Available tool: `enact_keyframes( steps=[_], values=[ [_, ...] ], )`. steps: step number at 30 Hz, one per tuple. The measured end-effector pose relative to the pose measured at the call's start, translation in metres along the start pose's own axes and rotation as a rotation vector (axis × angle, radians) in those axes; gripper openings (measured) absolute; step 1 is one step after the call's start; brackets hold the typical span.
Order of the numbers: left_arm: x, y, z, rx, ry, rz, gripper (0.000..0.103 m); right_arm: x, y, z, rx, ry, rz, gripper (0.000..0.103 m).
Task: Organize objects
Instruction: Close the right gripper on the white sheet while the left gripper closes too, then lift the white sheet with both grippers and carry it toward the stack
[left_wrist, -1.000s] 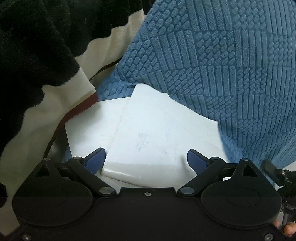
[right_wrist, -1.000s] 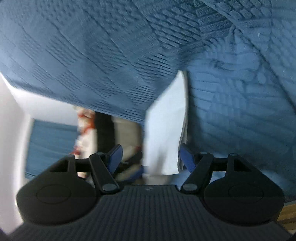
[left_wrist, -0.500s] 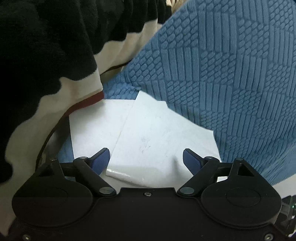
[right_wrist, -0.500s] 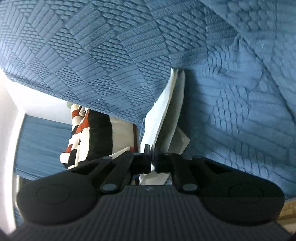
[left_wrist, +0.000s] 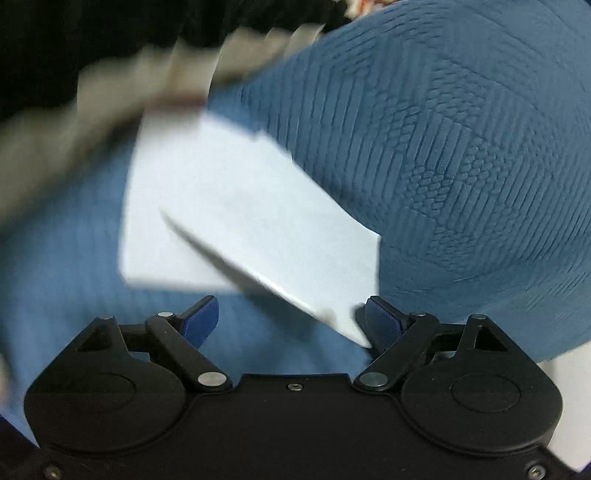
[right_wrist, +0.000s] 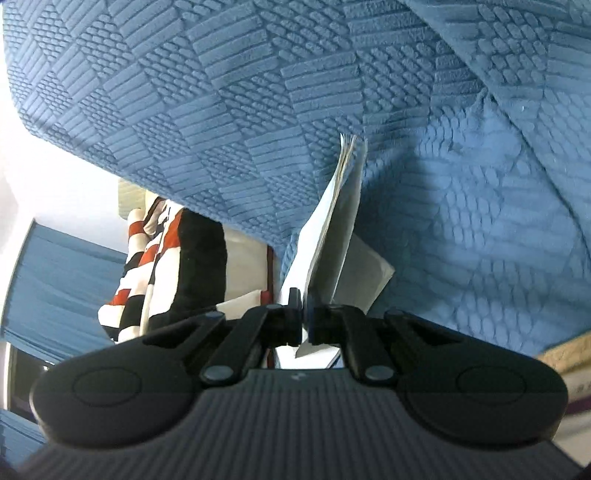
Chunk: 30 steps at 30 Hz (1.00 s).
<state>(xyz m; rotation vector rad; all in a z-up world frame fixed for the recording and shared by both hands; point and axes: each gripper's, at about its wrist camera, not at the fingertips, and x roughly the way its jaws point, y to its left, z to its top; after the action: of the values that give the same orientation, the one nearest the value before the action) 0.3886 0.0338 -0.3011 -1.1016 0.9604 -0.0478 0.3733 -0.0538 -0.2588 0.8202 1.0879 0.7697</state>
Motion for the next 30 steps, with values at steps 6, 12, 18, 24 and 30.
enact_keyframes(
  steps=[6,12,18,24,30],
  values=[
    [0.019,0.026,-0.007,-0.261,0.060,-0.124,0.075,0.001,0.017,-0.018,0.010,0.013,-0.002,0.006],
    [0.025,0.044,-0.018,-0.409,0.057,-0.189,0.042,-0.012,0.023,-0.035,0.013,0.031,0.012,0.006],
    [0.023,0.046,-0.023,-0.434,0.056,-0.174,0.020,-0.016,0.023,-0.043,0.024,0.066,0.018,0.006],
    [0.025,0.048,-0.018,-0.433,0.064,-0.177,0.007,-0.021,0.018,-0.042,0.039,0.107,0.030,0.012],
    [0.027,0.048,-0.015,-0.413,0.081,-0.170,0.004,-0.022,0.008,-0.042,0.123,0.162,0.060,0.040]
  ],
)
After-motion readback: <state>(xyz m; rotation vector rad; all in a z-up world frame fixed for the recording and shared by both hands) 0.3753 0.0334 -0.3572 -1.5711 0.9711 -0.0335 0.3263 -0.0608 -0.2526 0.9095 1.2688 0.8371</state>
